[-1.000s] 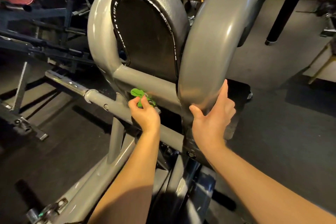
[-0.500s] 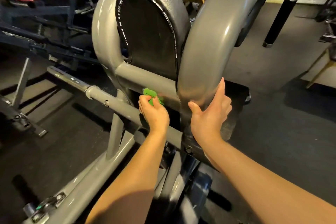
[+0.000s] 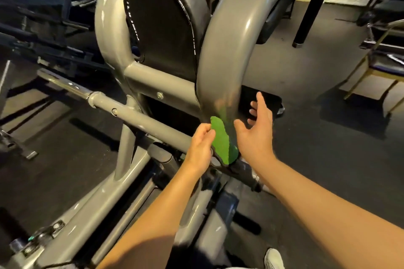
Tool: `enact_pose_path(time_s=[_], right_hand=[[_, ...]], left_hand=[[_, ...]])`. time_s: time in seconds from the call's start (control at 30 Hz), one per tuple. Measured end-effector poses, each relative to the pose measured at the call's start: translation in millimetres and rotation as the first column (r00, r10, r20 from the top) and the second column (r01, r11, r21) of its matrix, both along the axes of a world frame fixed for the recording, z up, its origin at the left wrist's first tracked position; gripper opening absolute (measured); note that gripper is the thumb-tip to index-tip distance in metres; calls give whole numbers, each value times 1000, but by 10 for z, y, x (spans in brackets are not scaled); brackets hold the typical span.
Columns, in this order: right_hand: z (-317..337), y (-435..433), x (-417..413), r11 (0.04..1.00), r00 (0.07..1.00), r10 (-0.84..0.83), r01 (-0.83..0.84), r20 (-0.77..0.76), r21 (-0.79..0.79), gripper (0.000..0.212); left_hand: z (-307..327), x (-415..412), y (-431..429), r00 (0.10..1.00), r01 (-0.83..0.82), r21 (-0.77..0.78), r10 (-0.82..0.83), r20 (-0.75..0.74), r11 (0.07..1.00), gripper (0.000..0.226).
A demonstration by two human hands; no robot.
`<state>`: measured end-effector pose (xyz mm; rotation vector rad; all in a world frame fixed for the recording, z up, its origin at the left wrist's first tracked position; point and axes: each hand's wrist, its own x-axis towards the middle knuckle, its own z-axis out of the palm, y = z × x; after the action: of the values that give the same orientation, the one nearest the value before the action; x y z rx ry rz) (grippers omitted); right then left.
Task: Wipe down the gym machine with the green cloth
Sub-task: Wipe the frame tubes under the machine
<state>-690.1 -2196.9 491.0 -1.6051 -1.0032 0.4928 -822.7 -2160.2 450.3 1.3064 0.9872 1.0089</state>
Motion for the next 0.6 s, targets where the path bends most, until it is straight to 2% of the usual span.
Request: enact_pose_path(time_s=[0.13, 0.2, 0.27, 0.3, 0.4, 0.6], right_hand=[[-284, -449, 301, 979, 994, 80, -92, -72, -184, 46], [-389, -648, 409, 946, 963, 130, -192, -238, -262, 39], [-460, -820, 478, 924, 896, 159, -284, -415, -258, 34], [-475, -894, 509, 915, 876, 189, -321, -443, -245, 30], [-464, -1081, 608, 891, 855, 256, -390, -452, -234, 26], [-538, -1352, 981, 899, 927, 150, -273, -344, -342, 10]], left_hand=[[-67, 137, -187, 990, 118, -108, -109, 87, 987, 21], [-69, 214, -290, 983, 164, -148, -149, 108, 975, 24], [-84, 278, -364, 974, 214, -175, -196, 112, 961, 14], [-105, 306, -395, 969, 238, -179, -222, 108, 954, 12], [-138, 407, -489, 962, 273, -158, -274, 14, 949, 13], [-203, 692, -676, 936, 233, -77, -246, -252, 969, 13]])
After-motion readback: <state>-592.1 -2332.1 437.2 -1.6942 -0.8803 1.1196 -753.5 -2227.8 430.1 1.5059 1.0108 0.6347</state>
